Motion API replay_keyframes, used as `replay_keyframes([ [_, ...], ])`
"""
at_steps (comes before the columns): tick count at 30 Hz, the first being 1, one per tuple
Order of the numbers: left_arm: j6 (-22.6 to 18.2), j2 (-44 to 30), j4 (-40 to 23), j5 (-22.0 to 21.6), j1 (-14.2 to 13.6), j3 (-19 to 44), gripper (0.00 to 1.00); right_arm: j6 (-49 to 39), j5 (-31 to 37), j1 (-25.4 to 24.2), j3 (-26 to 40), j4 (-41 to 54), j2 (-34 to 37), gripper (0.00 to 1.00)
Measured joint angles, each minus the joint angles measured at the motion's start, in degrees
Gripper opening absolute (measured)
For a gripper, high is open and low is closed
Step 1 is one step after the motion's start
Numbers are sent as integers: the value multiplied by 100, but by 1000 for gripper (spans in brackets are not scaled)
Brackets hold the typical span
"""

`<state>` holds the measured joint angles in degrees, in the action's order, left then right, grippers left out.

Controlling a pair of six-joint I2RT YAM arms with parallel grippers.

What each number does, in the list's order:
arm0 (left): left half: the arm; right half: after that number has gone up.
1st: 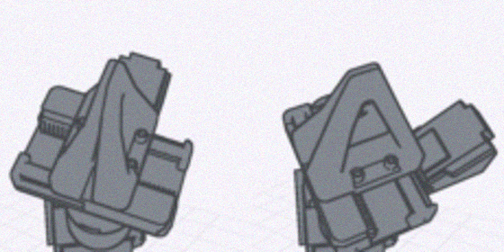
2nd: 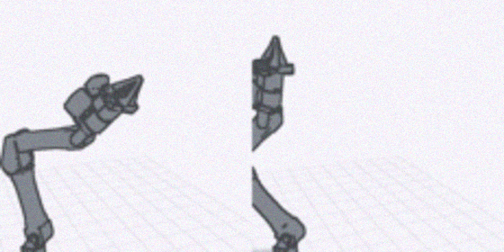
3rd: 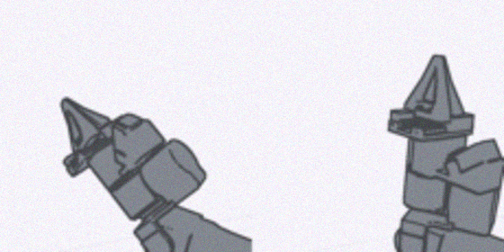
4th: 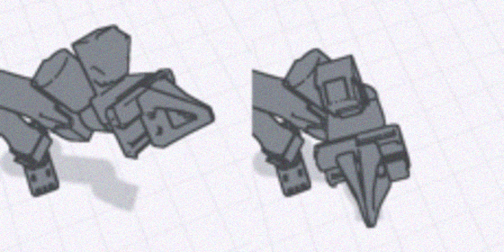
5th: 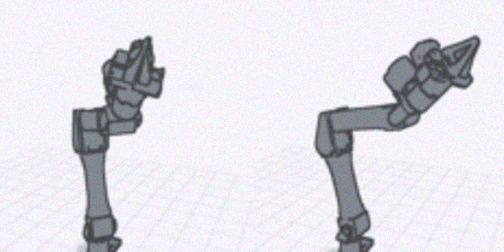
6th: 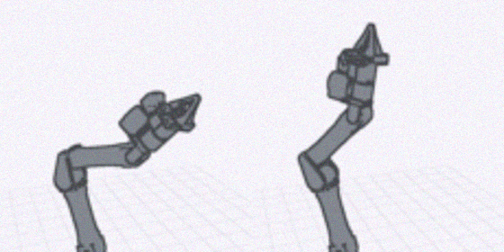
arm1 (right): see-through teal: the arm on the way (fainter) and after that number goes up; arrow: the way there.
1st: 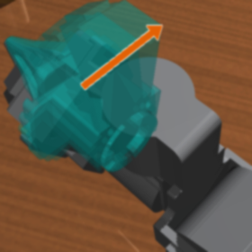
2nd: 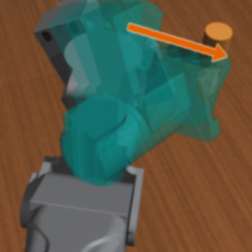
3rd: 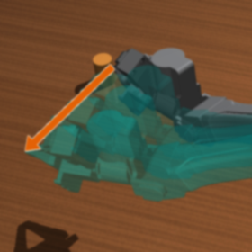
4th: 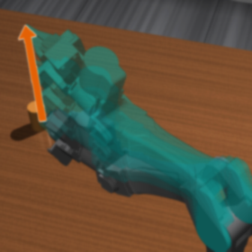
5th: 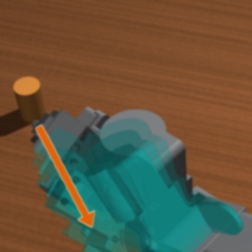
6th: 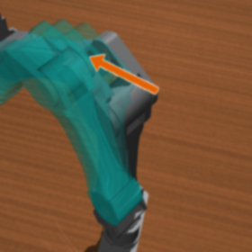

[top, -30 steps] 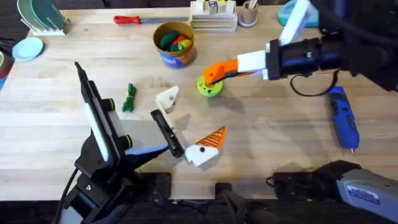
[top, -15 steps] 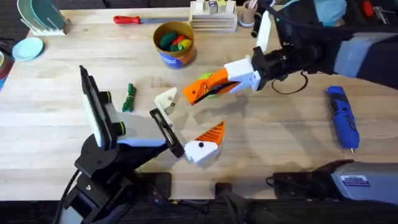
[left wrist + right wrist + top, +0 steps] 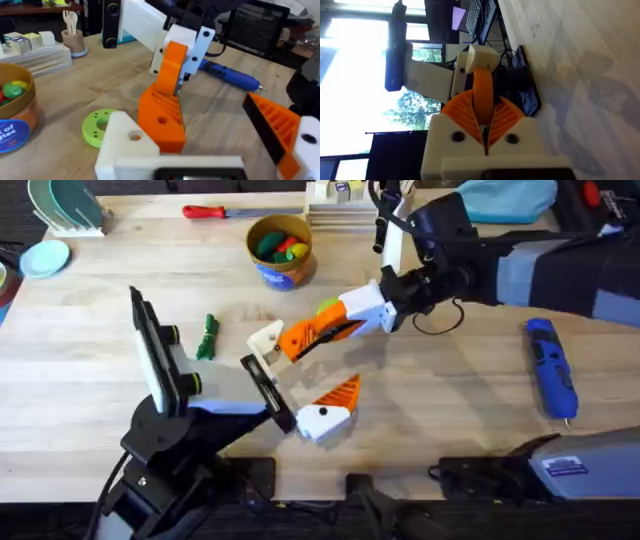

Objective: Pick up the gripper from the table and insert it into the empty holder that is missing its gripper. Then pick up a screw, insert it into the mounting hole, and use the screwdriver to tighten it. Finally, clean up the table by picking up the vegetable and placing it into the bucket.

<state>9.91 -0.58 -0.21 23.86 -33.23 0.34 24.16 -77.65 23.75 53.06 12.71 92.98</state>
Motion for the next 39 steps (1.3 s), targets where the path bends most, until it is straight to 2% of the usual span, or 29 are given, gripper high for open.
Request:
replay_keyframes([
  [9,4,0,-11,-163,0,-2,991,607,215,115,0,-417,5,7],
  [17,88,-2,-130,-643,95,-9,991,1395,857,436,0,-1289,94,7],
  [20,125,-11,-131,-574,69,-9,991,1785,1185,757,0,-1753,168,6],
  [24,194,-11,-161,-728,94,-9,991,2154,1581,950,2,-2210,279,6],
  [33,369,-13,-260,-982,125,-11,991,2521,1853,1103,2,-2494,464,10],
  [39,352,-11,-228,-1017,122,-9,991,2571,1810,1120,2,-2559,492,268],
])
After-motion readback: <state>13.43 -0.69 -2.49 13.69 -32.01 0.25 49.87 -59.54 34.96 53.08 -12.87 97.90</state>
